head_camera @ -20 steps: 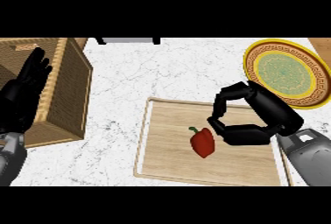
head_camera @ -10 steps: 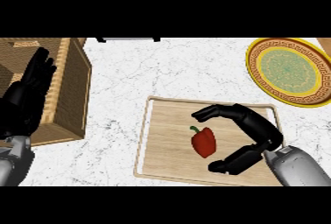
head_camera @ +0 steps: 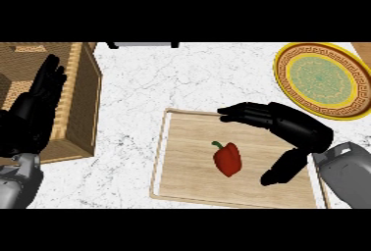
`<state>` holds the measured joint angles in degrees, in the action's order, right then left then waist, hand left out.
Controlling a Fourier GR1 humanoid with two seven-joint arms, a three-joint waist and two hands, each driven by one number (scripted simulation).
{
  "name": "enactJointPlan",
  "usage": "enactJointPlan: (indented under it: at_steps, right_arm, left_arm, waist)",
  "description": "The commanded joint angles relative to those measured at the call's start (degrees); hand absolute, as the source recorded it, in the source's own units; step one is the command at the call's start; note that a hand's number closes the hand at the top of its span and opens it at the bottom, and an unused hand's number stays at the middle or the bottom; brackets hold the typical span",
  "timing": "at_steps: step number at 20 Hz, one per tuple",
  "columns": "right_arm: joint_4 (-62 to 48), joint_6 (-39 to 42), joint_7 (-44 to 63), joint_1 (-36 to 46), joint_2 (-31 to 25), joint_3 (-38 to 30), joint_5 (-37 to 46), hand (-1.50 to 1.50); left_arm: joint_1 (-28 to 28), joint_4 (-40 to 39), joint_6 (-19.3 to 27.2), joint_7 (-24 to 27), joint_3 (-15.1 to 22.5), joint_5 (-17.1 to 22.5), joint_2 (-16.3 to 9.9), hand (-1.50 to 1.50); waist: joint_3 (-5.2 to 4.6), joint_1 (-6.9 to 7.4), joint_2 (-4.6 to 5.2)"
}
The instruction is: Pick the bell pepper from the tray and place it in the plate
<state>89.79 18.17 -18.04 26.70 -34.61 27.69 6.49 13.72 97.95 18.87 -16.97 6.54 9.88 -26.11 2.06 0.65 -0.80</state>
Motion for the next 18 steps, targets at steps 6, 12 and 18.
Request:
enactJointPlan:
  at_steps: [6,12,18]
  right_arm:
    - [0.21,9.67,7.57,6.31,-5.66,7.01,7.91,-1.50]
    - [-0.24,12.68,12.73,8.53,-2.85,11.33,10.89,-1.50]
    - [-2.65,13.53,15.48,9.41,-0.31,12.61,12.24,-1.50]
  left_arm:
    - [-8.20,-6.58,-0.19,-2.98,4.76,-0.41,4.60,0.00]
    - [-7.68,-8.24,-0.79,-2.37,4.37,-0.73,5.69,0.00]
    - [-9.05,-6.50,-1.00,-2.31,5.40,-1.74,7.09,0.00]
  waist:
    - [-2.35,0.42,1.36]
    - [-2.34,0.01,1.68]
    - [-2.24,0.39,1.59]
